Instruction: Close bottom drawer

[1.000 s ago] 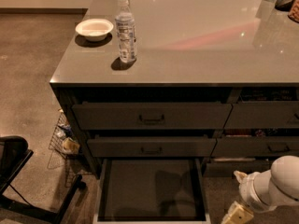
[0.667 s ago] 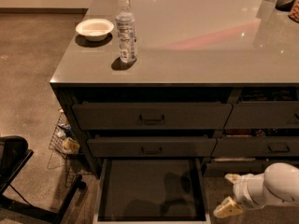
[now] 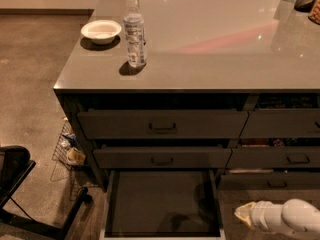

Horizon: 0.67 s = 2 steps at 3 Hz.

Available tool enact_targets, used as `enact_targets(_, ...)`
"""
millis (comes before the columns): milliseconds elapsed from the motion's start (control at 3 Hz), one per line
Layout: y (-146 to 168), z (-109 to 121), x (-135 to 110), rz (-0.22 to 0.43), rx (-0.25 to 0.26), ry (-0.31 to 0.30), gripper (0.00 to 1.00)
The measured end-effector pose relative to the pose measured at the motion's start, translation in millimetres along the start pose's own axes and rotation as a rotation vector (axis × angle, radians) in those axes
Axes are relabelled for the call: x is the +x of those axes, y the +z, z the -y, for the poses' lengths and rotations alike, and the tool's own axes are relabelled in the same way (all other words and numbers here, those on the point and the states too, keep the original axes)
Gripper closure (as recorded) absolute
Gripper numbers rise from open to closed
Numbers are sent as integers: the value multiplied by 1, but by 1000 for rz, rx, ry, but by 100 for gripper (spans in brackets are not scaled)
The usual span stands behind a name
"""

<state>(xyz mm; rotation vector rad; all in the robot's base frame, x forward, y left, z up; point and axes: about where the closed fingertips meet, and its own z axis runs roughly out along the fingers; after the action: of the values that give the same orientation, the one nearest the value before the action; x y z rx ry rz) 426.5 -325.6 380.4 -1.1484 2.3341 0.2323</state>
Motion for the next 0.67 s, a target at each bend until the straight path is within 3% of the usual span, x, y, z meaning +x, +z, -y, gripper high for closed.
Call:
enact_targets(333,52,-42,65,-1,-44,92,88)
enact_targets(667,76,-112,109,3,-113,166,100)
